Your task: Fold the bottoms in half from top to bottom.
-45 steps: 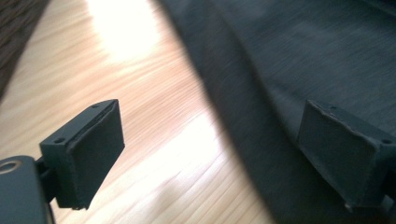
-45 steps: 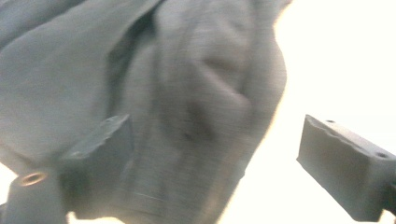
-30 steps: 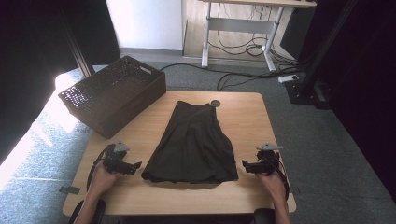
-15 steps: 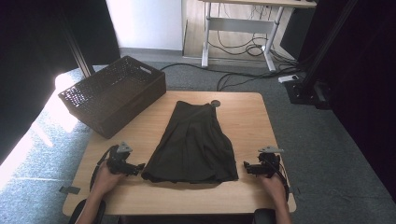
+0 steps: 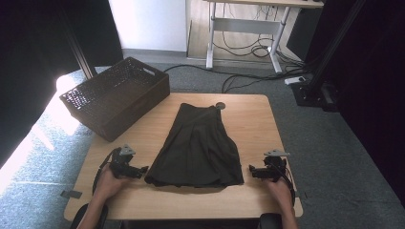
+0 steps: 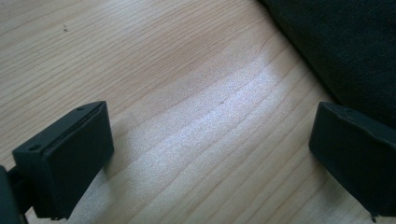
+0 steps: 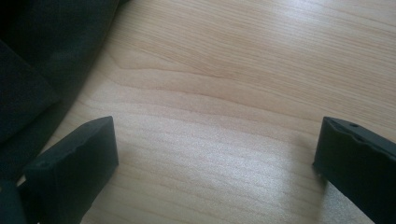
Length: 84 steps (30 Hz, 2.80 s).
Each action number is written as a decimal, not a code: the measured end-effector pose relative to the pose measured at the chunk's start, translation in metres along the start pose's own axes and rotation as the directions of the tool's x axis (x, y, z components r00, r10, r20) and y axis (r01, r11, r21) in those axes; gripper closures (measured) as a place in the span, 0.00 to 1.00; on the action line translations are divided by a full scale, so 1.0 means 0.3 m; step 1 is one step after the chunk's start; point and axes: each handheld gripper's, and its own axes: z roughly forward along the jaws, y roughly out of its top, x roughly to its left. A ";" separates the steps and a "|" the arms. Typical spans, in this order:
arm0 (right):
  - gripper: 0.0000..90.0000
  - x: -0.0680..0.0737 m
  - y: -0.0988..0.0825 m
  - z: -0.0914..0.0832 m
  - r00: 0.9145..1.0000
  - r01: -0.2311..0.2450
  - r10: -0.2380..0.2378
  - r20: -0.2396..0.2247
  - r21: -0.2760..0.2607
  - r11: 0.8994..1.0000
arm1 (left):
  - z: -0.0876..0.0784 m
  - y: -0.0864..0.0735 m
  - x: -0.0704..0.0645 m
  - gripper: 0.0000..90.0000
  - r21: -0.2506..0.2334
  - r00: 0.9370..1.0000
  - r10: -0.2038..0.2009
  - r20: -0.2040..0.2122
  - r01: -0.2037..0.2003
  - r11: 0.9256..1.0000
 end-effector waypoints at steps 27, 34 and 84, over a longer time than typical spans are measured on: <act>0.00 0.150 0.205 -0.073 0.985 0.047 -0.063 -0.162 -0.100 0.994 | -0.006 0.236 -0.071 0.00 -0.078 0.996 0.067 0.064 -0.062 0.995; 0.00 0.223 0.291 -0.038 0.975 0.114 -0.127 -0.181 -0.086 0.990 | 0.051 0.317 -0.111 0.00 -0.072 0.992 0.099 0.078 -0.094 0.993; 0.00 0.273 0.143 0.128 0.986 0.105 -0.100 -0.136 0.031 0.994 | 0.142 0.183 -0.133 0.06 -0.005 0.995 -0.009 0.100 0.010 1.000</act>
